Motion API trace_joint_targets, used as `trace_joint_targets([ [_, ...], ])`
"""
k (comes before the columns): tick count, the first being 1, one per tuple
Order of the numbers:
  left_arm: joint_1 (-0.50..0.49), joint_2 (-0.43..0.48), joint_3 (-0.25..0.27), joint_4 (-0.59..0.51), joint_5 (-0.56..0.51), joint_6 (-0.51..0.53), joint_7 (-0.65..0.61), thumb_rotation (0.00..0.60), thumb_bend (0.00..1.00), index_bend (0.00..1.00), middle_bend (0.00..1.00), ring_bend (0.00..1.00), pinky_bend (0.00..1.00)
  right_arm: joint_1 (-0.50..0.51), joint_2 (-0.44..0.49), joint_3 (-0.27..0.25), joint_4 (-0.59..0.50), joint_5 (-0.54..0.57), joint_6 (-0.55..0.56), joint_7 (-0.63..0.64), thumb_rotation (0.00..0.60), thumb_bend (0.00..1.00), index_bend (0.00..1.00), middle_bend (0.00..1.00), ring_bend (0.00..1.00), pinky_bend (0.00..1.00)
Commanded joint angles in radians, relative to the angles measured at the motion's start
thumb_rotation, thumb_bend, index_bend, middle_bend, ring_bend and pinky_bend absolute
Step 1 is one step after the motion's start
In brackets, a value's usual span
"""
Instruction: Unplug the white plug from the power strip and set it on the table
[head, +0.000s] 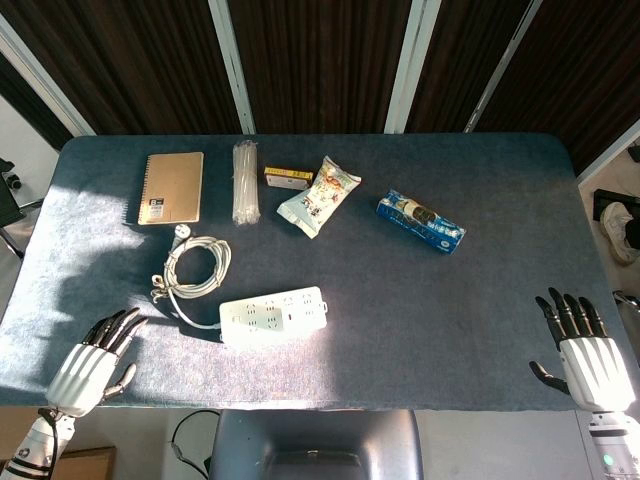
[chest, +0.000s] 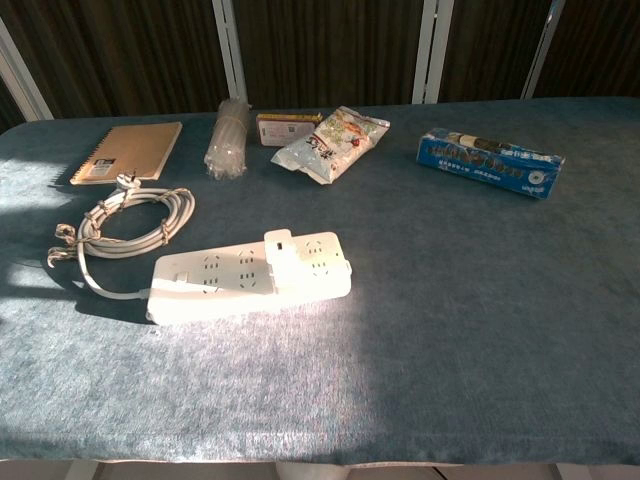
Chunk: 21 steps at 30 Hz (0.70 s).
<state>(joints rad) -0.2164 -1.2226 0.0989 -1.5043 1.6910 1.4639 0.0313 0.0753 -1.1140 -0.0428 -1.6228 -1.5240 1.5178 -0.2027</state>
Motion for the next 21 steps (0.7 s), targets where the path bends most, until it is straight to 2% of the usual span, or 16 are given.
trace_joint_targets([
  [1,-0.011,-0.031,0.006,0.016,0.036,-0.004,-0.024,0.600,0.43,0.00,0.00,0.00,0.14,0.002,-0.006,0.004,-0.003,-0.002,-0.009,-0.015,0.600,0.32,0.00,0.00,0.00,0.00],
  [4,-0.035,-0.109,0.002,0.050,0.074,-0.015,-0.069,0.600,0.40,0.00,0.00,0.00,0.14,0.005,-0.016,0.002,-0.002,-0.016,-0.019,-0.015,0.600,0.32,0.00,0.00,0.00,0.00],
  [6,-0.055,-0.179,-0.020,0.077,0.078,-0.034,-0.048,0.600,0.40,0.00,0.00,0.00,0.14,0.009,-0.020,0.004,-0.002,-0.013,-0.033,-0.019,0.600,0.32,0.00,0.00,0.00,0.00],
  [8,-0.080,-0.271,-0.061,0.116,0.054,-0.074,0.041,0.600,0.39,0.00,0.00,0.00,0.14,0.019,-0.026,0.008,-0.005,-0.008,-0.056,-0.031,0.600,0.32,0.00,0.00,0.00,0.00],
  [12,-0.127,-0.383,-0.076,0.096,0.036,-0.167,0.157,0.600,0.40,0.00,0.00,0.00,0.14,0.046,-0.036,0.021,-0.022,-0.010,-0.095,-0.046,0.600,0.31,0.00,0.00,0.00,0.00],
  [17,-0.146,-0.482,-0.086,0.076,0.036,-0.198,0.296,0.600,0.40,0.00,0.00,0.00,0.14,0.059,-0.048,0.037,-0.019,0.002,-0.115,-0.042,0.600,0.31,0.00,0.00,0.00,0.00],
  [21,-0.162,-0.583,-0.126,0.107,0.044,-0.175,0.398,0.600,0.37,0.00,0.00,0.00,0.14,0.064,-0.052,0.036,-0.008,0.016,-0.141,-0.031,0.600,0.31,0.00,0.00,0.00,0.00],
])
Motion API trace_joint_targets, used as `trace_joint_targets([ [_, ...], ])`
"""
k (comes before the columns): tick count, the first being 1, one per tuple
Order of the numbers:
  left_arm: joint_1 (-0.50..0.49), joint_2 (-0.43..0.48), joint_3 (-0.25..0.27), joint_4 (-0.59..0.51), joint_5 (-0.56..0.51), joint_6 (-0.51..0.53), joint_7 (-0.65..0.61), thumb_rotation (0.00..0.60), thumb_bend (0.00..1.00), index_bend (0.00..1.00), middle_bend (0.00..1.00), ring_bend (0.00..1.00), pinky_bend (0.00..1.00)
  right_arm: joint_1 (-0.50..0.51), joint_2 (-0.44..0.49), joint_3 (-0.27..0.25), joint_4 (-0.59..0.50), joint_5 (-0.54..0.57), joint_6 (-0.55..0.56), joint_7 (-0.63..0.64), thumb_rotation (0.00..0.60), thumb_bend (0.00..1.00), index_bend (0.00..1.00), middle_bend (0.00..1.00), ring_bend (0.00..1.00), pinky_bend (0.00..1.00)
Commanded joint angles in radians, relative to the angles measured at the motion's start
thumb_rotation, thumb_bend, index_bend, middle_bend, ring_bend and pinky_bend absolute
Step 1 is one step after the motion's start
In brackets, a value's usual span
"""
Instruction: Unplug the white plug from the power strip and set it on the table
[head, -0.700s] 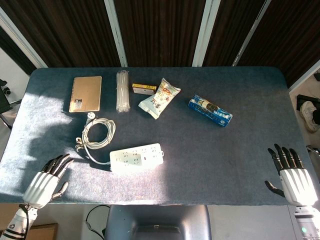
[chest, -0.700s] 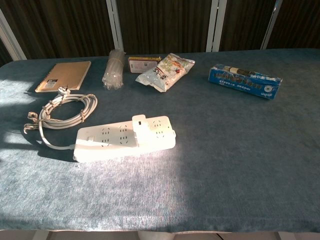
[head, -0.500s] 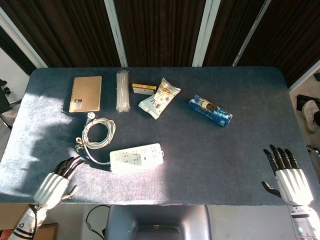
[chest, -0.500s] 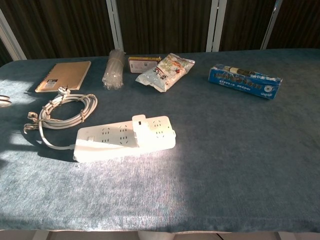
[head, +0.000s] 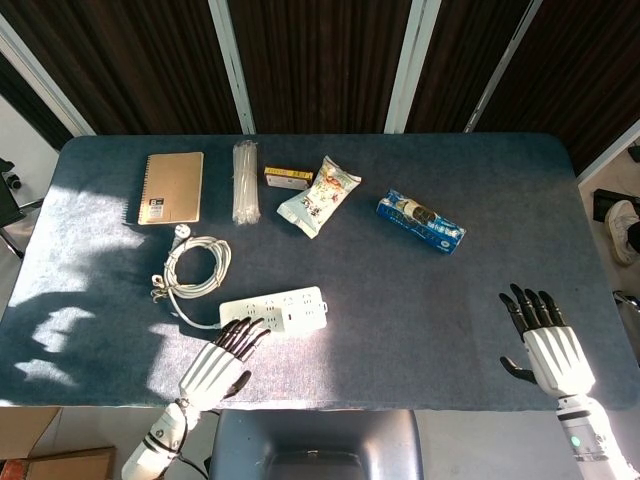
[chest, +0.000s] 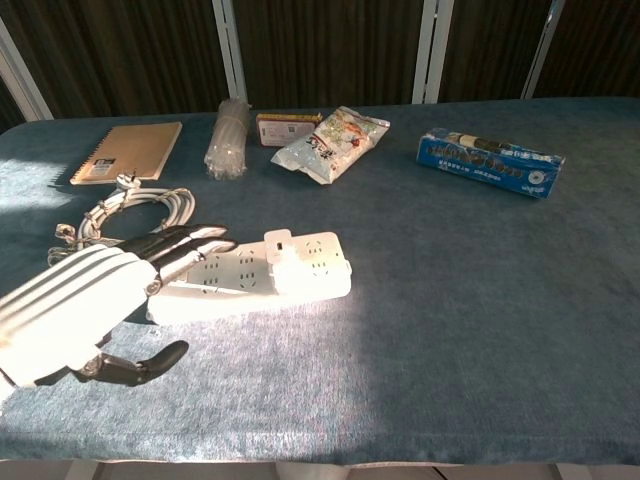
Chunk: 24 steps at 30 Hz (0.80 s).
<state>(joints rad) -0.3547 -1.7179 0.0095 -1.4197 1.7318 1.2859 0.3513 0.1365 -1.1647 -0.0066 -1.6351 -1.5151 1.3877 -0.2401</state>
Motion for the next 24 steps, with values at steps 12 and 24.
trace_joint_targets([
  [12,-0.101,-0.341,-0.138,0.204,-0.091,-0.067,0.255,0.600,0.37,0.00,0.00,0.00,0.14,0.007,0.010,-0.003,-0.002,0.010,-0.033,0.020,0.600,0.31,0.00,0.00,0.00,0.00],
  [24,-0.176,-0.422,-0.238,0.293,-0.217,-0.116,0.323,0.600,0.37,0.00,0.00,0.00,0.15,0.007,0.025,0.001,-0.006,0.015,-0.040,0.040,0.600,0.31,0.00,0.00,0.00,0.00],
])
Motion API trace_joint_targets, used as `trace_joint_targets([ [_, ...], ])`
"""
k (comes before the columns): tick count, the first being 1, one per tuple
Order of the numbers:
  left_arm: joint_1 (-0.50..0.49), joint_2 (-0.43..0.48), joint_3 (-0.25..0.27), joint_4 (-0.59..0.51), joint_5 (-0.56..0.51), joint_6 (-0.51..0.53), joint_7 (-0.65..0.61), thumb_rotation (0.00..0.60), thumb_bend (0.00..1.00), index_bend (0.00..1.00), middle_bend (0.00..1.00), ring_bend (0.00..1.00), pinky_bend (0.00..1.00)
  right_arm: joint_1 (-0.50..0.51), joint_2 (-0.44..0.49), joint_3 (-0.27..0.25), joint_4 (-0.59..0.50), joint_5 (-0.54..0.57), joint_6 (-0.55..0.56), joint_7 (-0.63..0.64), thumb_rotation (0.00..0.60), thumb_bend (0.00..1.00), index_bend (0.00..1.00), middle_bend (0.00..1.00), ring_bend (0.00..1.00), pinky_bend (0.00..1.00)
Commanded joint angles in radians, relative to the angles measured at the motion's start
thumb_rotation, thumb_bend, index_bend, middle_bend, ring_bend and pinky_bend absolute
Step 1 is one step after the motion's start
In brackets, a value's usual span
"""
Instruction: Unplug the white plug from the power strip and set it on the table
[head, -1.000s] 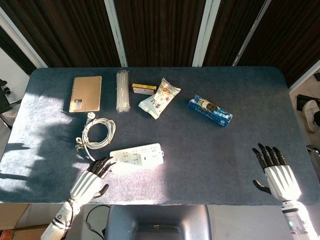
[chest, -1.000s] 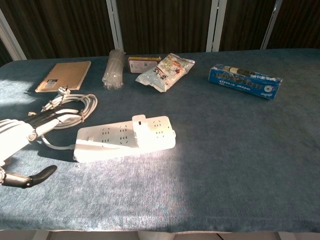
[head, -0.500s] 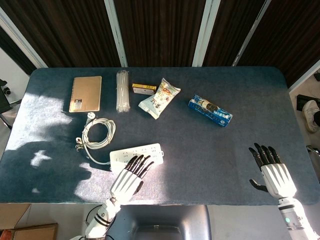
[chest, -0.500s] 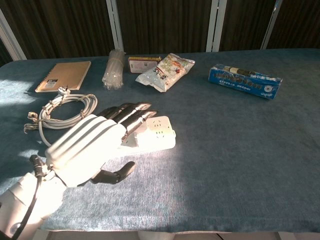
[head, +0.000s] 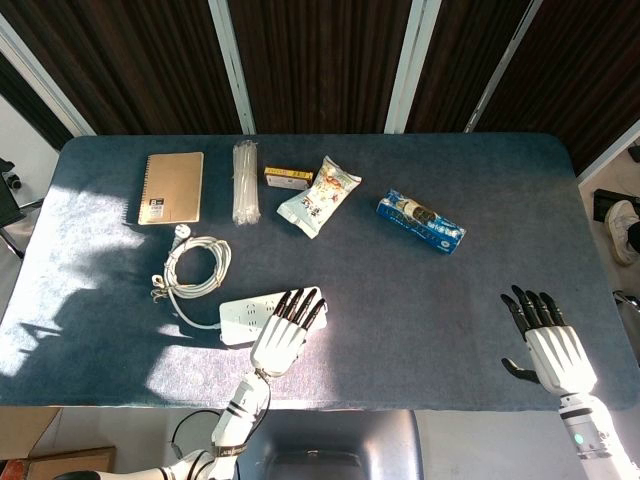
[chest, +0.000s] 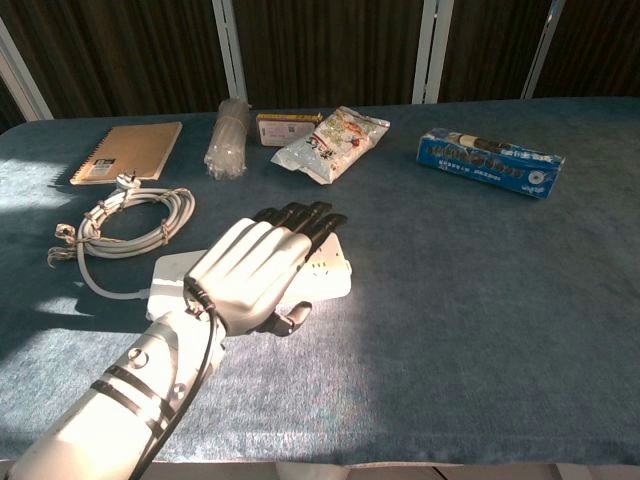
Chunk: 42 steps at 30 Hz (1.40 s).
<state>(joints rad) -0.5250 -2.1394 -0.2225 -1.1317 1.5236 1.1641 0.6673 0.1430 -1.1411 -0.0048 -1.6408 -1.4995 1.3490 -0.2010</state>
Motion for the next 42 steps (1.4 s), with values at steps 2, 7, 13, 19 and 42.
trace_joint_targets([
  [2,-0.006,0.003,-0.006,0.004,-0.021,0.007,0.015,0.600,0.37,0.00,0.00,0.00,0.17,0.000,0.002,-0.001,-0.001,-0.001,-0.002,0.001,0.600,0.31,0.00,0.00,0.00,0.00],
  [7,-0.014,0.005,-0.008,0.009,-0.067,-0.012,0.034,0.600,0.37,0.00,0.00,0.02,0.22,-0.003,0.004,-0.003,-0.004,-0.007,0.003,0.003,0.600,0.31,0.00,0.00,0.00,0.00],
  [13,-0.030,0.002,-0.006,0.020,-0.083,-0.006,0.027,0.600,0.37,0.00,0.01,0.05,0.27,-0.004,0.007,-0.006,-0.005,-0.014,0.003,0.009,0.600,0.31,0.00,0.00,0.00,0.00],
  [19,-0.034,0.015,-0.002,0.001,-0.097,-0.019,0.006,0.600,0.40,0.00,0.09,0.12,0.35,-0.004,0.006,-0.005,-0.004,-0.013,0.002,0.008,0.600,0.31,0.00,0.00,0.00,0.00],
  [42,-0.074,0.032,0.029,0.008,-0.097,0.012,-0.081,0.600,0.55,0.28,0.36,0.39,0.64,0.066,-0.048,-0.040,0.046,-0.159,-0.060,0.033,0.600,0.31,0.00,0.00,0.00,0.00],
])
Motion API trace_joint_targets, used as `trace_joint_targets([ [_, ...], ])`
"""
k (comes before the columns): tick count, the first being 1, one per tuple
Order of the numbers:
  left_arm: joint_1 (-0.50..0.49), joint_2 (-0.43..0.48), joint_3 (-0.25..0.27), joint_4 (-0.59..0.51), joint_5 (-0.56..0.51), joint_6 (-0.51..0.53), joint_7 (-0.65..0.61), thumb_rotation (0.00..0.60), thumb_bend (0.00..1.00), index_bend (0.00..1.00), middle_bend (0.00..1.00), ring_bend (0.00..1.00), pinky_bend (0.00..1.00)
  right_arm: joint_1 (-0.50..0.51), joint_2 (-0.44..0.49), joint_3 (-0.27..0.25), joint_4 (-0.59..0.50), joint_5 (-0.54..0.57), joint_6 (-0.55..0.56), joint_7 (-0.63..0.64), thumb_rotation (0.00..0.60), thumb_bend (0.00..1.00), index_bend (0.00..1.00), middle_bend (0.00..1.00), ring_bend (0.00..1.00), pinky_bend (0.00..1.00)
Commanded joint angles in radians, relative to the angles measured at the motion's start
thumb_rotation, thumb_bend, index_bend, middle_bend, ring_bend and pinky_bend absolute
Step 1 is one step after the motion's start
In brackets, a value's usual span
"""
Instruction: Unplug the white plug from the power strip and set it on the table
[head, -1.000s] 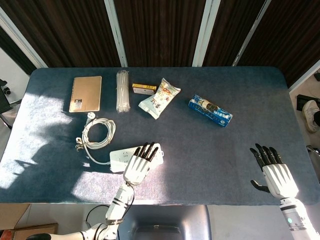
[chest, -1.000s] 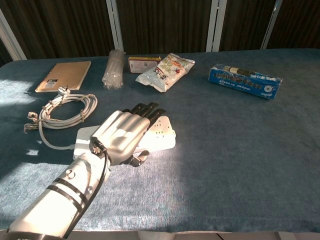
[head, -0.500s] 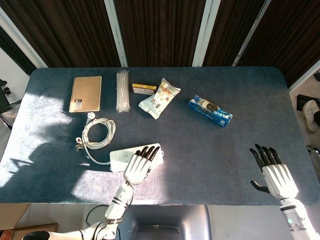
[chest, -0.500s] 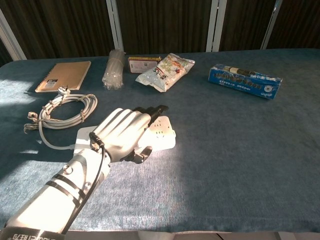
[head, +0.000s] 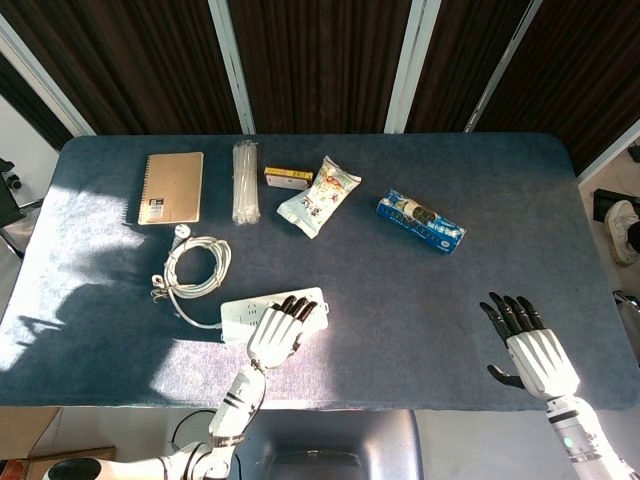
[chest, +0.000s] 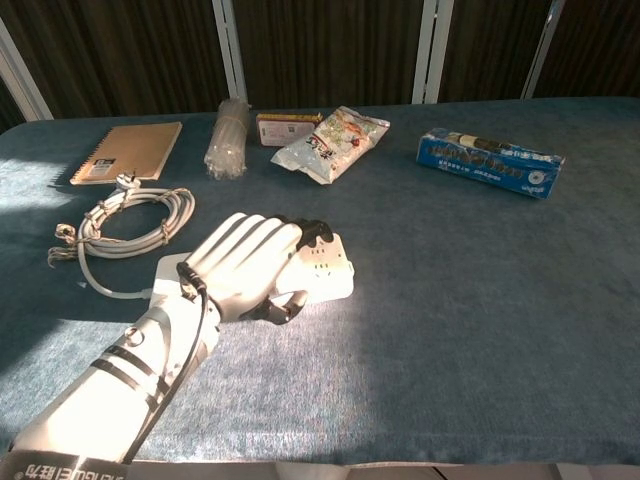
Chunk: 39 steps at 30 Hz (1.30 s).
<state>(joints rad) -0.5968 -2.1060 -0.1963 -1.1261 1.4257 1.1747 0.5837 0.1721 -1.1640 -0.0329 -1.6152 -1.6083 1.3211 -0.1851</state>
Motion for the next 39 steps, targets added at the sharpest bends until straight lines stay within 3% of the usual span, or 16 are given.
trace_joint_targets([
  [1,-0.005,-0.002,0.005,0.007,0.004,0.004,0.006,0.600,0.57,0.29,0.37,0.40,0.65,0.058,-0.038,-0.013,0.028,-0.073,-0.051,0.025,0.600,0.32,0.00,0.00,0.00,0.00],
  [5,-0.011,-0.008,0.015,0.017,0.014,0.013,0.007,0.600,0.59,0.31,0.39,0.41,0.67,0.139,-0.092,-0.005,0.049,-0.110,-0.140,0.059,0.600,0.39,0.00,0.01,0.00,0.00],
  [9,-0.015,-0.012,0.024,0.024,0.021,0.021,0.011,0.600,0.60,0.32,0.40,0.42,0.68,0.222,-0.171,0.006,0.082,-0.133,-0.228,0.084,0.600,0.63,0.01,0.05,0.00,0.00],
  [15,-0.021,-0.015,0.027,0.028,0.027,0.032,0.010,0.600,0.60,0.32,0.40,0.42,0.68,0.313,-0.279,0.004,0.144,-0.170,-0.309,0.120,0.600,0.80,0.06,0.10,0.00,0.00],
  [27,-0.021,0.001,0.035,0.002,0.023,0.038,0.005,0.600,0.60,0.32,0.40,0.42,0.68,0.406,-0.457,0.030,0.244,-0.132,-0.371,0.135,0.600,0.99,0.06,0.10,0.00,0.00],
  [39,-0.022,0.013,0.040,-0.022,0.022,0.042,0.010,0.600,0.60,0.34,0.42,0.44,0.69,0.449,-0.535,0.042,0.293,-0.054,-0.429,0.082,0.600,1.00,0.08,0.12,0.00,0.00],
])
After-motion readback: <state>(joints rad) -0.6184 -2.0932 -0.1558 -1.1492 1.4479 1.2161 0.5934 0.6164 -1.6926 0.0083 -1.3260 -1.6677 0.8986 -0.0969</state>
